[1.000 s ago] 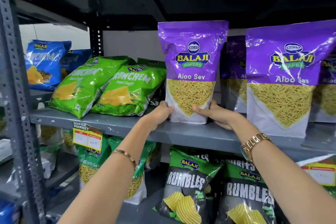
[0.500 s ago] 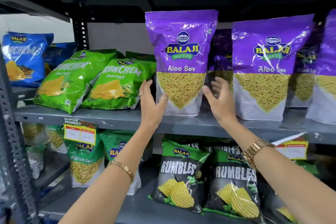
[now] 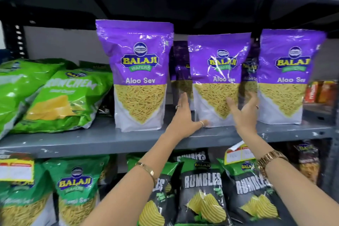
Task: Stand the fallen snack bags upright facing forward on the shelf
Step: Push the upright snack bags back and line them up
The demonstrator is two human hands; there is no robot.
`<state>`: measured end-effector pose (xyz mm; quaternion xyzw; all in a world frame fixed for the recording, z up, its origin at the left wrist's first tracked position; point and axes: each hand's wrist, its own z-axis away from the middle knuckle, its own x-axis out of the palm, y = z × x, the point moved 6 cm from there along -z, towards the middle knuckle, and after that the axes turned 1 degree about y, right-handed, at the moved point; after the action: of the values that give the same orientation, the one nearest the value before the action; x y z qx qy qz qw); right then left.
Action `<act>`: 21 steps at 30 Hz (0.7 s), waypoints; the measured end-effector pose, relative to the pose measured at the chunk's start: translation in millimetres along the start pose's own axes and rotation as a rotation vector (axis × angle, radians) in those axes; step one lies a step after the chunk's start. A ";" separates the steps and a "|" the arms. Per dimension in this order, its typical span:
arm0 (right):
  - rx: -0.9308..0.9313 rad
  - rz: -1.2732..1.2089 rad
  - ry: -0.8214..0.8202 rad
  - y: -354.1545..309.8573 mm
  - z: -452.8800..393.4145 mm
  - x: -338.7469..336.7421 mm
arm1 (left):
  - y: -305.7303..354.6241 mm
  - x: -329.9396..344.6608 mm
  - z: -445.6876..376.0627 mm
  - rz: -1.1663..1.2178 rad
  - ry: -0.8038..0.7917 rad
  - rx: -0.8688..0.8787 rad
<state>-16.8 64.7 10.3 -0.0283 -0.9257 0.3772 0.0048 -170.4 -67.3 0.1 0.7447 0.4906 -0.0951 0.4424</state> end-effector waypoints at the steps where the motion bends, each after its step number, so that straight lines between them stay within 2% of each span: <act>1: 0.067 -0.053 -0.060 6.5 -1.4 4.2 | -4.7 6.5 -6.1 -0.002 -0.068 -0.062; 5: 0.106 -0.096 -0.165 13.6 -3.5 11.0 | -16.4 21.2 -23.2 -0.039 -0.157 -0.142; 13: 0.045 -0.061 -0.263 17.2 -5.2 22.3 | -32.5 24.7 -35.6 0.015 -0.145 -0.180; 15: 0.034 -0.059 -0.206 16.6 -4.3 17.9 | -29.0 23.0 -34.7 0.009 -0.124 -0.175; 17: 0.012 -0.088 -0.050 13.0 -2.6 6.0 | -20.4 15.4 -31.5 0.026 -0.029 -0.131; 19: -0.019 -0.103 0.159 7.9 -1.3 -13.9 | -4.1 3.9 -24.7 -0.001 0.133 0.006; 21: -0.087 -0.047 0.285 6.8 -5.0 -35.1 | 15.9 0.2 -18.2 -0.094 0.227 0.165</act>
<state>18.8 71.1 9.5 -0.0599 -0.9315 0.3289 0.1437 -162.6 -55.6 19.7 0.7607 0.5624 -0.0710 0.3164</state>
